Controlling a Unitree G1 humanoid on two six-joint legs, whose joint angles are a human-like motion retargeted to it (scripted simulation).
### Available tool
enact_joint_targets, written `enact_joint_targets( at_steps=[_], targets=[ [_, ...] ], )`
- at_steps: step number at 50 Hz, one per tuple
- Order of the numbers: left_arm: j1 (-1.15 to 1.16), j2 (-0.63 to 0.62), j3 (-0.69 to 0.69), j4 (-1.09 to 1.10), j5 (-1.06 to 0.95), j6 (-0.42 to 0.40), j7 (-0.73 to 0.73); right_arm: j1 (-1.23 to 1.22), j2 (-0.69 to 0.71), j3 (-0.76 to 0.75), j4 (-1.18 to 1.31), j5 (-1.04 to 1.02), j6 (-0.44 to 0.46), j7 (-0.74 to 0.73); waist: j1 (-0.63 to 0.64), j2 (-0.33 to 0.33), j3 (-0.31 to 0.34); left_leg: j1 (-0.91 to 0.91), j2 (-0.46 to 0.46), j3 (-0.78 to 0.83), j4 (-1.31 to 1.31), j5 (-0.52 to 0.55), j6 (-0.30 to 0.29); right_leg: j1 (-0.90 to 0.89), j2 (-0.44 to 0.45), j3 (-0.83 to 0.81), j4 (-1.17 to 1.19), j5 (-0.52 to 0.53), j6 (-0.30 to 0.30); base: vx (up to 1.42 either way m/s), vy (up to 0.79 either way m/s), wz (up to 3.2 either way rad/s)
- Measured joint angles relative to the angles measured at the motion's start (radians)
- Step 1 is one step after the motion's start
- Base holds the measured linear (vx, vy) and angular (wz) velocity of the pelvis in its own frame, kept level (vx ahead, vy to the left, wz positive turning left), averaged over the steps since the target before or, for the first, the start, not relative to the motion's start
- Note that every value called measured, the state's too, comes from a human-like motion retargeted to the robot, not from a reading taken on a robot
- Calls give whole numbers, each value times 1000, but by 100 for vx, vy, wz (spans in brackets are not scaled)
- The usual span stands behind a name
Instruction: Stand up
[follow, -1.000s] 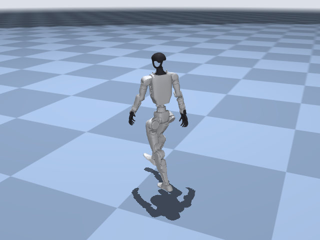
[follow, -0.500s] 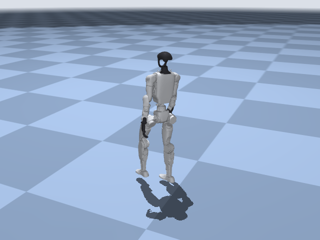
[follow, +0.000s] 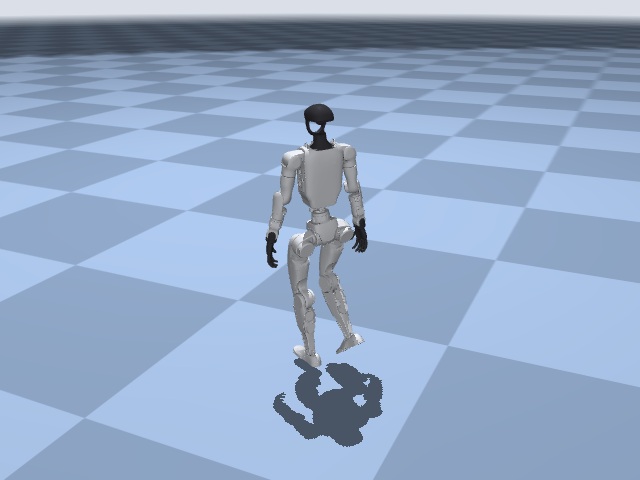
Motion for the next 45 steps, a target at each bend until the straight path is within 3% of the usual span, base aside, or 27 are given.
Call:
enact_joint_targets(
  at_steps=[5, 8, 13, 15, 17, 19, 22, 24, 27, 33, 35, 37, 40, 42, 43, 45],
  targets=[
    [-125, -22, -68, -170, -75, -105, -2, 27, -6, -68, 21, 91, -6, -10, -96, -35, 10, 134, -67, -18, -87, -22, -1, -97, -104, 28, -316, -44, 133, 64, 9, 81],
    [-171, -22, -110, -262, -103, -160, -4, 31, -18, -71, 36, 118, -1, -14, -148, -85, 26, 234, -136, -41, -127, -40, 1, -105, -226, 35, -604, -45, 268, 65, -1, 85],
    [-184, -16, -163, -311, -86, -198, 22, 41, -18, -52, 37, 89, -4, -67, -171, -93, 27, 357, -116, -90, -107, -81, -61, -108, -236, -112, -862, -50, 283, 89, -16, 51],
    [-176, -32, -177, -294, -63, -197, 33, 39, -19, -50, 30, 79, 1, -58, -163, -89, -4, 356, -152, -109, -90, -39, -65, -112, -300, -151, -823, -9, 225, 84, 22, 44],
    [-142, -53, -174, -243, -37, -179, 43, 35, -8, -53, 19, 63, 8, -27, -162, -85, -15, 370, -142, -113, -33, 51, -105, -96, -307, -160, -784, 29, 175, 78, 3, 65],
    [-105, -69, -160, -174, -18, -156, 57, 31, 1, -53, 2, 49, 16, 0, -153, -79, -29, 364, -137, -107, 30, 184, -131, -85, -266, 1, -748, 26, 119, 81, -7, 34],
    [-33, -77, -112, -43, 16, -99, 80, 16, 12, -27, -25, 35, 21, 26, -152, -75, -36, 311, -122, -43, 208, 448, -188, -55, -283, -19, -691, -18, 77, 76, -8, 28],
    [20, -54, -82, 50, 28, -55, 79, 2, 20, 2, -53, 19, 20, 37, -142, -97, -38, 252, -118, 28, 362, 531, -243, -3, -307, -41, -694, -52, 52, 75, -11, 1],
    [102, -7, -45, 137, 48, 14, 50, -24, 30, 45, -108, -8, 14, 56, -122, -120, -58, 147, -113, 78, 542, 517, -317, 38, -327, -59, -698, -85, 30, 68, -7, -19],
    [303, 24, 88, 125, 26, 33, -2, -92, 33, 125, -222, -78, 27, 126, -88, -117, -50, -90, -110, 55, 605, 314, -317, 103, -301, -5, -707, -130, -1, 45, 3, -54],
    [350, 31, 115, 118, 2, 30, -14, -102, 37, 144, -244, -84, 23, 145, -65, -91, -42, -142, -80, -9, 541, 261, -316, 140, -241, 22, -725, -139, -30, 45, -3, -83],
    [377, 34, 142, 115, 0, 33, -17, -111, 35, 151, -247, -80, 10, 149, -39, -77, -34, -177, -62, -59, 435, 250, -275, 168, -206, 45, -732, -149, -48, 48, 6, -89],
    [396, 31, 176, 109, -10, 36, -16, -125, 38, 153, -225, -88, 12, 136, 2, -55, -13, -188, -46, -190, 229, 285, -245, 203, -150, 100, -725, -166, -70, 38, 10, -124],
    [399, 23, 189, 103, -31, 31, -14, -137, 45, 150, -190, -104, 30, 127, 50, -45, 12, -163, -60, -410, 76, 348, -239, 229, -109, 177, -709, -177, -80, 30, 8, -209],
    [396, 19, 193, 101, -42, 29, -12, -144, 48, 150, -171, -111, 38, 125, 73, -44, 27, -141, -89, -577, 16, 383, -251, 242, -93, 216, -698, -183, -84, 30, 12, -233],
    [396, 8, 194, 99, -59, 25, -7, -146, 52, 157, -140, -121, 51, 123, 116, -46, 62, -84, -99, -755, -70, 424, -316, 282, -77, 297, -669, -203, -83, 45, 29, -259]
  ],
)
